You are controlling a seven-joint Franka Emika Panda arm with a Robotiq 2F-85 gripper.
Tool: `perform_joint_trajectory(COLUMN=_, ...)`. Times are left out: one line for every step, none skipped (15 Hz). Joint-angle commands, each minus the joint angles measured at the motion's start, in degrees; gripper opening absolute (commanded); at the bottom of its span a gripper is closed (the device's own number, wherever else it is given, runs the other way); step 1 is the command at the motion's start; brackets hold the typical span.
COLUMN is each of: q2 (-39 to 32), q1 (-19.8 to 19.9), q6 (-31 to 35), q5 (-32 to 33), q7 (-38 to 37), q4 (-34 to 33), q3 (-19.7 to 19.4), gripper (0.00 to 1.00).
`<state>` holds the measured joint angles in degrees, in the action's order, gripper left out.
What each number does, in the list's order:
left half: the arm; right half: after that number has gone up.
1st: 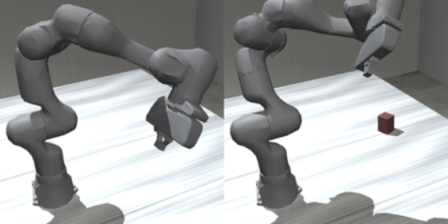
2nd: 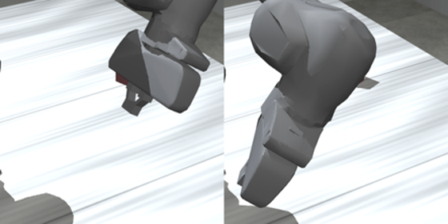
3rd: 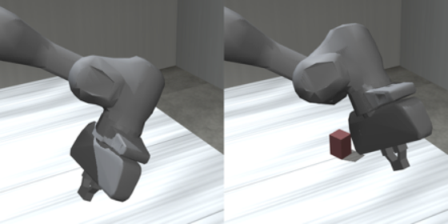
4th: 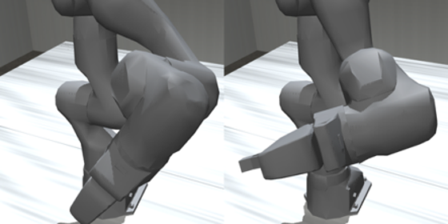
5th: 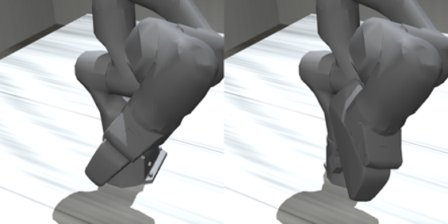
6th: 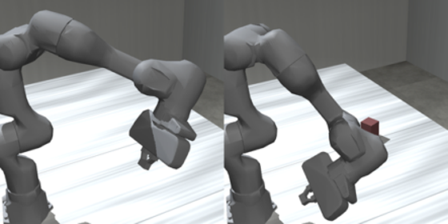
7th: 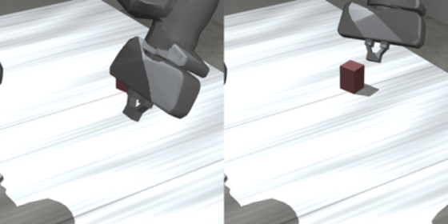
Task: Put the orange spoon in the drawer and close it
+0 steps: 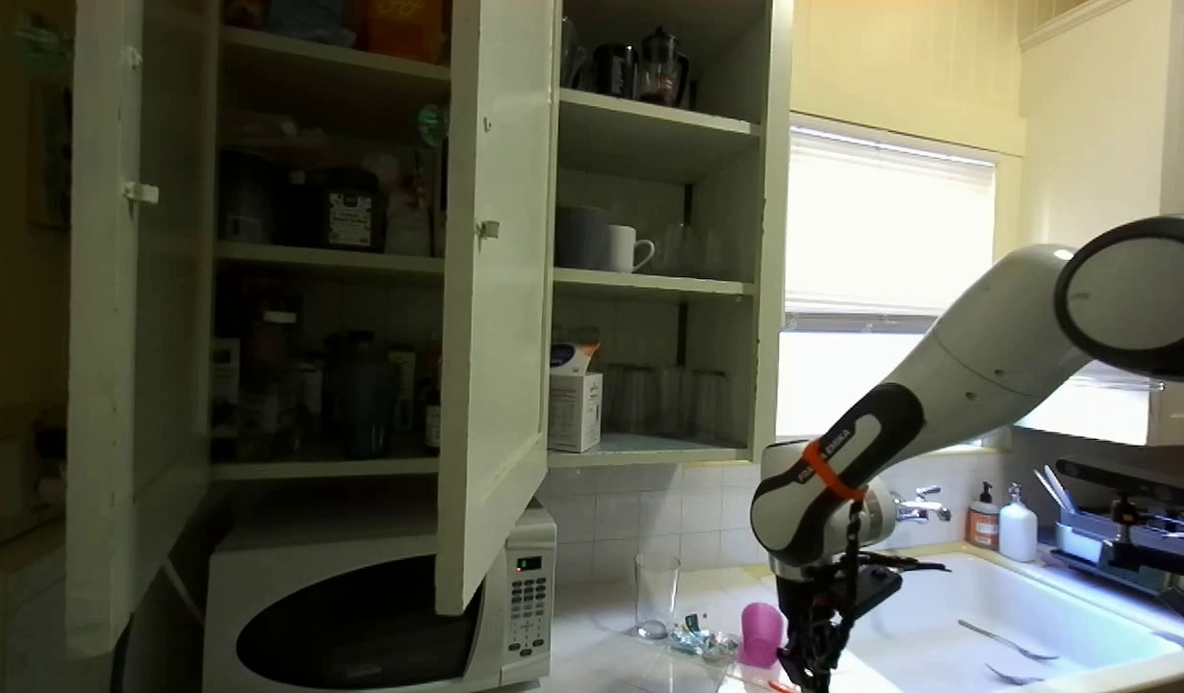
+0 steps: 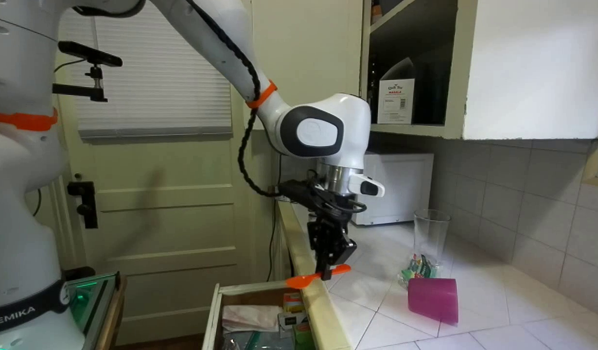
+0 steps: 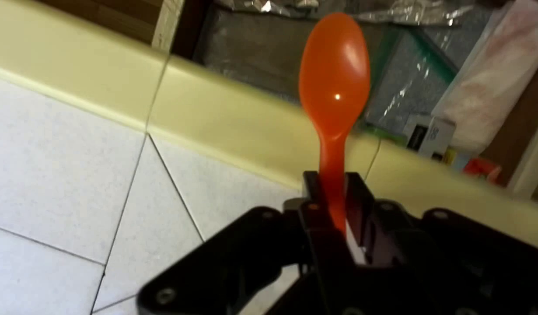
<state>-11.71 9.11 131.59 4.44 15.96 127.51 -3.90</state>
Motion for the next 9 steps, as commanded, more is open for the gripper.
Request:
perform_joint_trajectory(q2=10.69, q1=0.93, q6=2.91, q5=2.65, q7=11.35, q4=14.04, q3=-1.06, gripper=0.04)
perform_joint_trajectory(q2=11.95, q1=1.09, q6=4.59, q5=2.62, q7=14.84, q4=16.45, q3=-1.55, gripper=0.04)
perform_joint_trajectory(q2=13.79, q1=1.05, q6=5.65, q5=2.18, q7=18.38, q4=18.70, q3=-1.97, gripper=0.04)
perform_joint_trajectory(q2=14.77, q1=0.84, q6=6.94, q5=1.76, q7=21.68, q4=20.43, q3=-2.33, gripper=0.04)
perform_joint_trajectory(q2=15.35, q1=0.52, q6=7.98, q5=1.47, q7=24.92, q4=21.55, q3=-2.71, gripper=0.04)
perform_joint_trajectory(q2=15.11, q1=0.05, q6=8.68, q5=1.09, q7=27.92, q4=21.55, q3=-2.88, gripper=0.04)
perform_joint_trajectory(q2=14.86, q1=-0.44, q6=8.94, q5=0.61, q7=31.04, q4=21.16, q3=-2.91, gripper=0.04)
perform_joint_trajectory(q2=13.10, q1=0.67, q6=9.61, q5=1.39, q7=36.24, q4=19.81, q3=-4.44, gripper=0.04)
perform_joint_trajectory(q2=11.21, q1=0.95, q6=8.99, q5=1.55, q7=40.40, q4=17.81, q3=-5.00, gripper=0.04)
